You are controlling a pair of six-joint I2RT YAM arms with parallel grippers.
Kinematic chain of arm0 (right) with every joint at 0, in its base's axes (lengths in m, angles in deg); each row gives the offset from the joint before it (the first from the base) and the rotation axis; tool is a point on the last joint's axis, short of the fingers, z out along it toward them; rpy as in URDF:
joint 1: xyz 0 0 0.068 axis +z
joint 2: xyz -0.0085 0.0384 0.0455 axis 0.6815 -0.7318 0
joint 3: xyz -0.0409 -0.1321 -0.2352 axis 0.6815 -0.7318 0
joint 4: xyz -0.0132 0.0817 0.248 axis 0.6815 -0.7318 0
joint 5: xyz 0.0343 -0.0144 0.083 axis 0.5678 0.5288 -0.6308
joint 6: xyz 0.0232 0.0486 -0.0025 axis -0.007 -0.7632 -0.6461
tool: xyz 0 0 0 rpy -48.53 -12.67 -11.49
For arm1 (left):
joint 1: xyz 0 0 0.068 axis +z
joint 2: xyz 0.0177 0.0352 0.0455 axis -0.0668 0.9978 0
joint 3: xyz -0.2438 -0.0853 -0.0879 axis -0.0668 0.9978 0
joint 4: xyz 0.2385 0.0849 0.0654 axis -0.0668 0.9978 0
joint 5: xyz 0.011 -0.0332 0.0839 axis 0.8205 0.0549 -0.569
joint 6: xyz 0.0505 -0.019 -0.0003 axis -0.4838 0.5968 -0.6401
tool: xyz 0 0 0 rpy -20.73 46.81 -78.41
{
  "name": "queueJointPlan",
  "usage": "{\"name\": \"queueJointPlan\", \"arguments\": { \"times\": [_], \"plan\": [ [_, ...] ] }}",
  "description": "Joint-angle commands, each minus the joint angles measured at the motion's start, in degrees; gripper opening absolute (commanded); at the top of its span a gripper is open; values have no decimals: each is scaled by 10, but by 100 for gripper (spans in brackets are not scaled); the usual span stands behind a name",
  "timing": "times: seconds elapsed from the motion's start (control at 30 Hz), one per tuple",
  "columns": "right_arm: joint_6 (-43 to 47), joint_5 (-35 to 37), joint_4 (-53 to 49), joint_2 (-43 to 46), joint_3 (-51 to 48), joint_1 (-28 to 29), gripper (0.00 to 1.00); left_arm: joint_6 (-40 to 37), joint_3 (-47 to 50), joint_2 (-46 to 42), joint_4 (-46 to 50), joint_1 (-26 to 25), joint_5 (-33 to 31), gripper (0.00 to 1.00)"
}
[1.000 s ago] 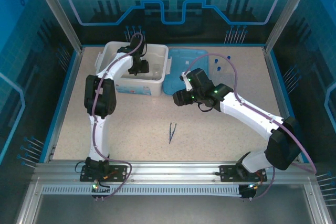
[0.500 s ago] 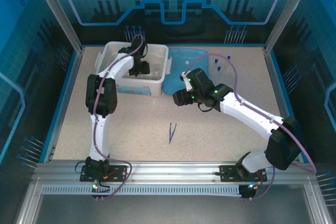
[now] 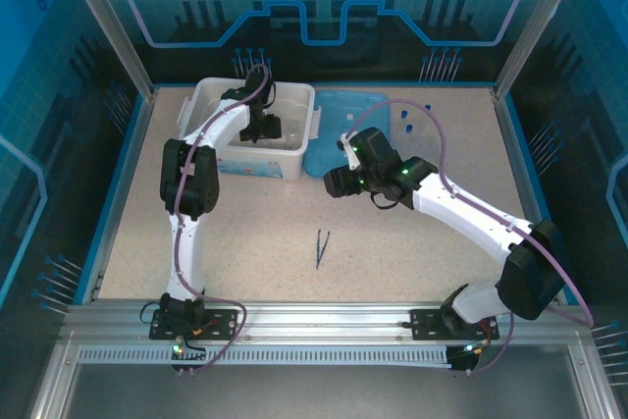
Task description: Organize the chemistry lab equipment
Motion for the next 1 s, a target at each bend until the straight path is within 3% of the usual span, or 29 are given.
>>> {"name": "queueJointPlan", "arguments": {
  "times": [0.0, 0.53, 0.97],
  "plan": [
    [-9, 1, -3, 13, -1, 5, 72, -11, -8, -11, 11, 0, 4, 68],
    [-10, 3, -5, 21, -4, 5, 73, -9, 5, -40, 5, -1, 1, 87],
    [-10, 0, -4, 18, 0, 5, 73, -6, 15, -78, 6, -1, -9, 89]
  ]
}}
